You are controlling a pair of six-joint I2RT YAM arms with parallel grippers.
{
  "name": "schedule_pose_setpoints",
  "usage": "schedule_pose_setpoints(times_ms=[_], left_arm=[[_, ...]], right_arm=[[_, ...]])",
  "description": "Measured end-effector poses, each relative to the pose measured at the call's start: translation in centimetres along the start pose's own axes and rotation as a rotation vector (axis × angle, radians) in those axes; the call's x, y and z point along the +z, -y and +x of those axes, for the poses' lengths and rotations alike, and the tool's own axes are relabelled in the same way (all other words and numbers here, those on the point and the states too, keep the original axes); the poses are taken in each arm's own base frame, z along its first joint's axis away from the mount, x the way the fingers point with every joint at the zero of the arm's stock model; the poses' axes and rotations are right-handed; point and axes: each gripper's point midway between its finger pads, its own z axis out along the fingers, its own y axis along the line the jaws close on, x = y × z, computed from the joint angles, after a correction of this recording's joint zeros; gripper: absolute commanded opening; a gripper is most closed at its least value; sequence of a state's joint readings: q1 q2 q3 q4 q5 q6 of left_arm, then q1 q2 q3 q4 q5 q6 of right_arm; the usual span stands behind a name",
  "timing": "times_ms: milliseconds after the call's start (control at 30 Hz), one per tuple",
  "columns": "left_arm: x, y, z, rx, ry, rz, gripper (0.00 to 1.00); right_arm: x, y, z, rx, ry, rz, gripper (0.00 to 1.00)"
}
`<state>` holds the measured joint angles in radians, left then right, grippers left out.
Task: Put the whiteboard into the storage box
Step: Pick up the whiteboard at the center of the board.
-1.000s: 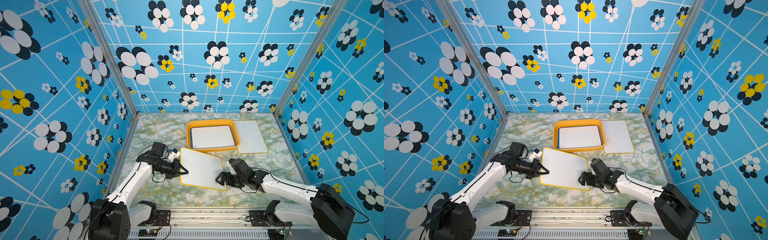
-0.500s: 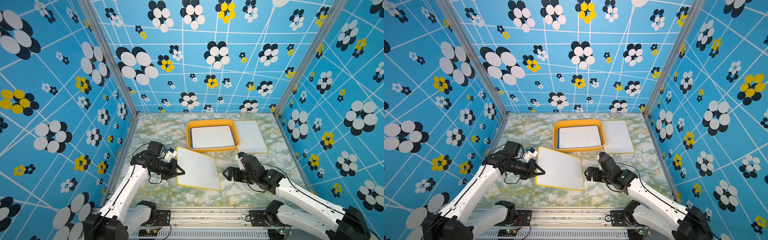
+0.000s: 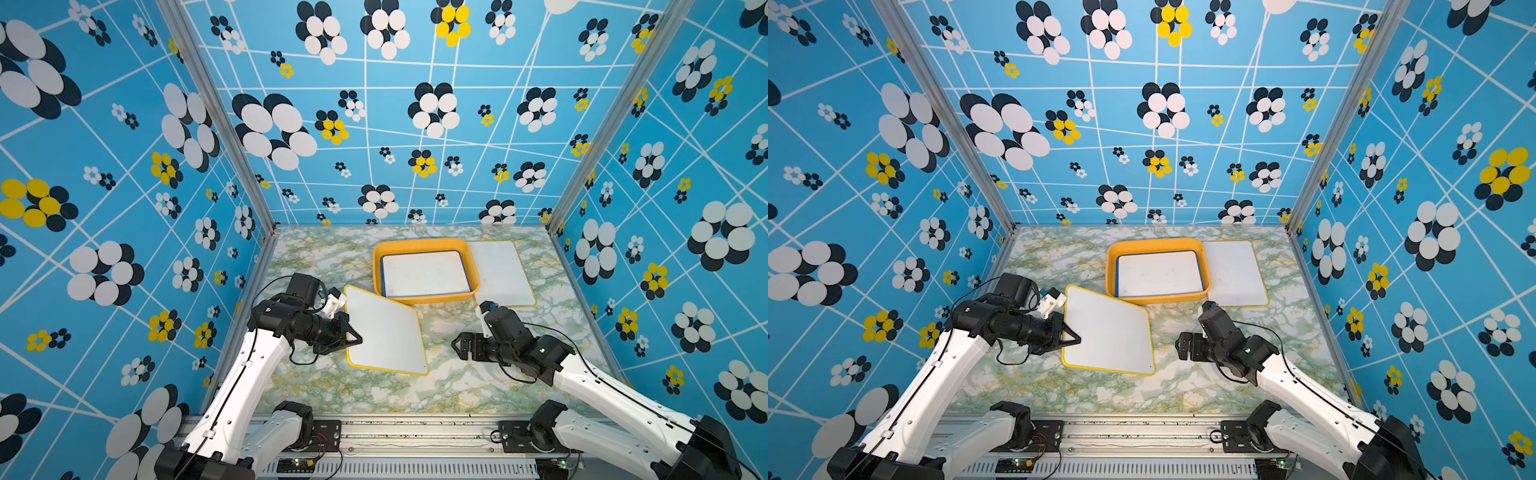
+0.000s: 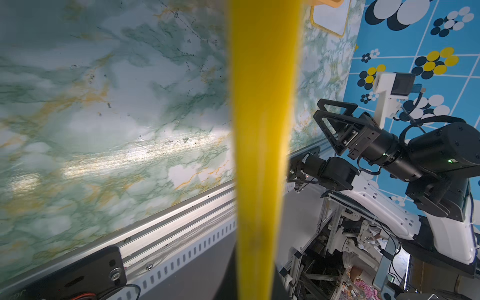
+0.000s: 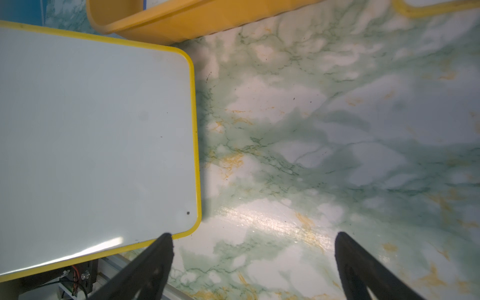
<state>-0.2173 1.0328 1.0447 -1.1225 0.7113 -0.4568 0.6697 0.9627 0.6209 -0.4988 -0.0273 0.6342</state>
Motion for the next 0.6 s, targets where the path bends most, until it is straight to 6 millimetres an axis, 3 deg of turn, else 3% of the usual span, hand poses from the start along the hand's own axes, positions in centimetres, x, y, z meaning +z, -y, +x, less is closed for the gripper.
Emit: schedule_pose_setpoints(times_ms=[367, 600], left_arm=[[-0.9, 2.4, 0.1, 0.095, -0.027, -0.113, 0.0], [-3.0, 5.4, -0.7, 0.163, 0.022, -0.101, 0.0]], right_arm=[[-0.3, 1.0, -1.4, -0.033, 0.044, 0.069, 0.99], [-1.6, 1.5, -4.2, -0.057, 0.141, 0.137, 0.99]])
